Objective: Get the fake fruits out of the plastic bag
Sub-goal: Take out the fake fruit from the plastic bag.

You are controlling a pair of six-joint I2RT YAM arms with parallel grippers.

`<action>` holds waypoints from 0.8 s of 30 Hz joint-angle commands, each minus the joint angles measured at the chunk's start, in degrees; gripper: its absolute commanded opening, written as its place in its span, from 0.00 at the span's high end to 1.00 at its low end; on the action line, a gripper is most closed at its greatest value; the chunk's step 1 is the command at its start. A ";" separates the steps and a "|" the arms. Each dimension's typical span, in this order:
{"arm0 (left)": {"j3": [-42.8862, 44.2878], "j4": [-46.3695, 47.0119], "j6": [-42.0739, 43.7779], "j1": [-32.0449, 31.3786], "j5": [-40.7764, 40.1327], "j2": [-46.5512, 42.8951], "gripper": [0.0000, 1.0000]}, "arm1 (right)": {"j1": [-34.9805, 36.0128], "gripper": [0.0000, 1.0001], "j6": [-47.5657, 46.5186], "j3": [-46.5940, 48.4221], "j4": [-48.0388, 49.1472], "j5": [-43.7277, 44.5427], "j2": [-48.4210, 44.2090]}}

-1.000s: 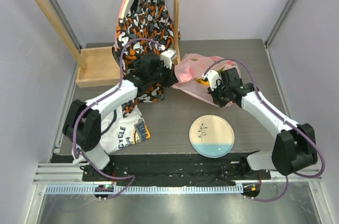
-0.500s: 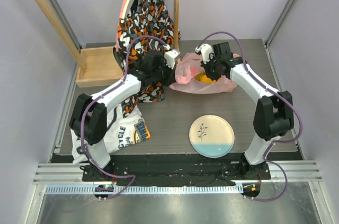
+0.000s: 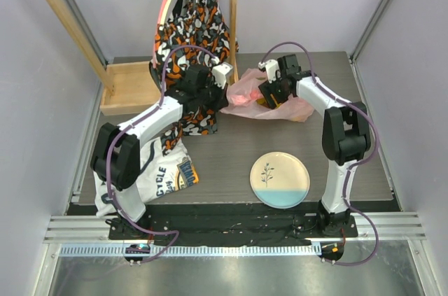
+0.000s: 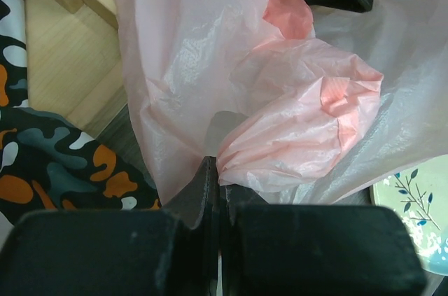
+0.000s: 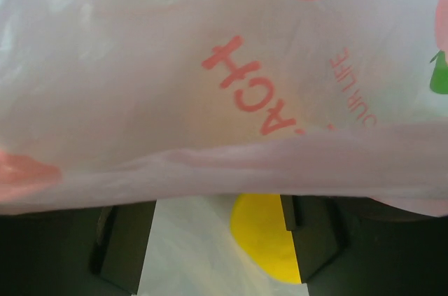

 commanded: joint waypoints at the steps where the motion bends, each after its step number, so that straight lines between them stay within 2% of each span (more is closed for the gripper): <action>1: 1.00 1.54 -0.40 0.47 0.99 0.64 1.00 | 0.00 0.25 0.90 3.20 -0.37 -1.23 4.42; 7: 1.71 1.63 -0.59 0.47 1.52 1.51 1.00 | 0.00 0.30 0.38 5.75 0.32 -2.11 8.04; 12: 2.23 2.60 -1.99 0.47 2.04 2.48 1.00 | 0.00 0.29 0.03 4.44 4.89 2.28 7.34; 15: 2.58 2.78 -2.69 0.38 2.40 3.01 1.00 | -0.09 0.34 0.29 1.99 8.49 1.59 5.23; 18: 2.85 2.78 -2.78 0.29 2.66 3.19 1.00 | 0.00 0.29 0.03 -1.45 14.82 0.19 3.65; 24: 3.29 2.16 -2.70 0.21 3.63 3.27 1.00 | 0.26 0.23 0.38 0.75 17.20 0.88 6.54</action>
